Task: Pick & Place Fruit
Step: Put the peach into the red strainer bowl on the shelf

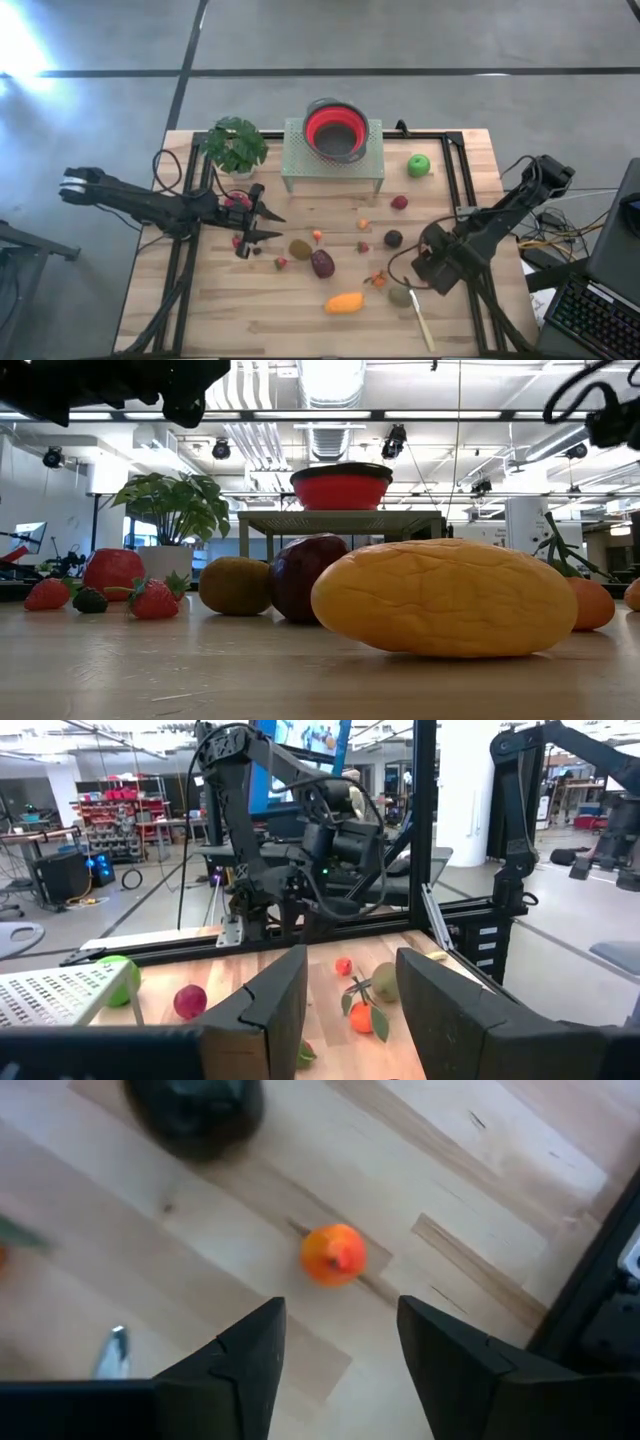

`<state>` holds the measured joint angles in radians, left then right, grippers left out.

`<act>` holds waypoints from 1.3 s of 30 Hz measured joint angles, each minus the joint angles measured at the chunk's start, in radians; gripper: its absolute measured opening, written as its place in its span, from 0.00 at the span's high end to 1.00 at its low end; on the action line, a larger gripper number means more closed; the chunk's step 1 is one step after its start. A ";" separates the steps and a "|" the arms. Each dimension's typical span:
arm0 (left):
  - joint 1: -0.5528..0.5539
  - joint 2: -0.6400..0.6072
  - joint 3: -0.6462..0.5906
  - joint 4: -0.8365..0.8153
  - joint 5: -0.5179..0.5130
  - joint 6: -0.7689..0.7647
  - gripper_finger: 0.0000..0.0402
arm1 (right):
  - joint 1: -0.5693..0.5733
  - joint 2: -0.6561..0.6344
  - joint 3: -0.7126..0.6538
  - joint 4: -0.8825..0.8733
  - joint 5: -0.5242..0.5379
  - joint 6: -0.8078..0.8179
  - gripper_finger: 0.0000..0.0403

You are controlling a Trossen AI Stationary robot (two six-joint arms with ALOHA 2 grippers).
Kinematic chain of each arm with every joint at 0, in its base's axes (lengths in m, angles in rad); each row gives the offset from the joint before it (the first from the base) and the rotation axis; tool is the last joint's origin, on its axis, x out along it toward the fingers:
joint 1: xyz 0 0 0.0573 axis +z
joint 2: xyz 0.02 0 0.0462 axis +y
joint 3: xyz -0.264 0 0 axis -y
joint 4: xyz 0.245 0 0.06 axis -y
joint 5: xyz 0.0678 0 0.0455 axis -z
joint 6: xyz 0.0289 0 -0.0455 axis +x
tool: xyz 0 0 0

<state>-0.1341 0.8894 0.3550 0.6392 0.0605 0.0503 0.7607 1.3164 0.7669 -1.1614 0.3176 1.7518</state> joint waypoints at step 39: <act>0.000 0.001 0.000 -0.003 -0.001 0.003 0.60 | -0.020 0.020 -0.125 0.190 0.097 -0.063 0.97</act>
<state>-0.1337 0.8902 0.3550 0.6357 0.0592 0.0528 0.7410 1.3362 0.6418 -0.9710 0.4145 1.6891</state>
